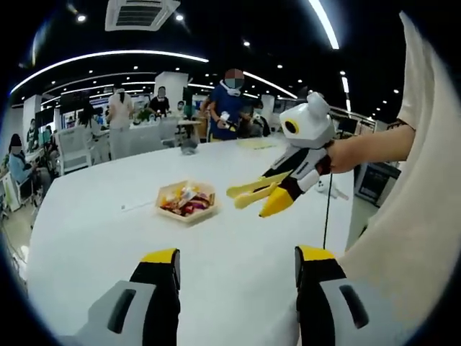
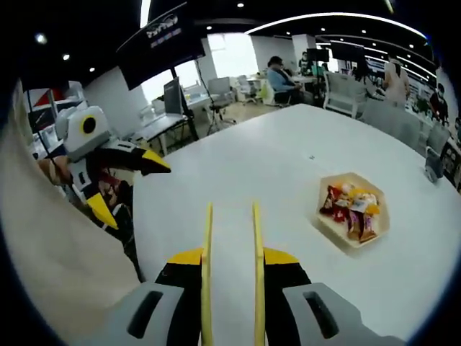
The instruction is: Place the target food into the container with the food tongs after gripping and lifting it, then release it inside without dropping or visibly crushing the food.
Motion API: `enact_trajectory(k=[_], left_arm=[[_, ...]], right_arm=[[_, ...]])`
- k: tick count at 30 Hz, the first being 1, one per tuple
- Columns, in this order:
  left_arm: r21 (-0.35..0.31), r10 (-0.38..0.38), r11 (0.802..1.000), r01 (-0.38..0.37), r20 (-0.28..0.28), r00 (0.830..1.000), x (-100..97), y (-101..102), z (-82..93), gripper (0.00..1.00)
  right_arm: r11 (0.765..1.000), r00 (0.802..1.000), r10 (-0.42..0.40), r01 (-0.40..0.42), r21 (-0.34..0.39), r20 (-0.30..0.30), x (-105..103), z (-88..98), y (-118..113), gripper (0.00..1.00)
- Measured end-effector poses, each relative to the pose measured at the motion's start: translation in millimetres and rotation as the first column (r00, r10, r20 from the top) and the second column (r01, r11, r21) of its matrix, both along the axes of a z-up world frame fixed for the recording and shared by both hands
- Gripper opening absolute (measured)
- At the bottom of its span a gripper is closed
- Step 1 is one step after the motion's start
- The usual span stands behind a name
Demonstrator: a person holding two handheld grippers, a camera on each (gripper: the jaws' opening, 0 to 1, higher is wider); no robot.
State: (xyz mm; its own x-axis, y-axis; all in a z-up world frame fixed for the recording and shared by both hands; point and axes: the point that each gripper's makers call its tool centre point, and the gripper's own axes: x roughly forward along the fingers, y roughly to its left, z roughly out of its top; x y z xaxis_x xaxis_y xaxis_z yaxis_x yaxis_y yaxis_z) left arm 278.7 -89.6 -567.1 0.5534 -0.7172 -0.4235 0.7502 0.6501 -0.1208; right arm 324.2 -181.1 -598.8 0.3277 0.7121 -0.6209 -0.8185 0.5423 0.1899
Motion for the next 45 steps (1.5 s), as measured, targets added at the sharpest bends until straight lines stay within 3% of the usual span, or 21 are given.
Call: enact_trajectory(k=[10,21,27,45], left_arm=[[0.011,-0.026,1.0,0.026,-0.001,1.0,-3.2,-4,-2.0,0.53],[0.018,-0.031,0.999,0.031,-0.007,0.999,-3.2,-6,-3.6,0.48],[0.021,-0.045,0.999,0.045,-0.012,0.999,-4.7,-7,-4.2,0.4],[0.02,-0.124,0.992,0.124,0.013,0.992,-12.5,-23,3.3,0.23]], right_arm=[[0.996,0.997,0.08,-0.081,0.036,0.006,-13,7.7,16,0.28],[0.985,0.986,0.165,-0.165,0.041,0.015,-30,4.2,30,0.28],[0.974,0.976,0.217,-0.218,0.068,0.017,-37,9.4,36,0.28],[0.937,0.938,0.346,-0.346,0.046,0.016,-54,10.9,44,0.29]])
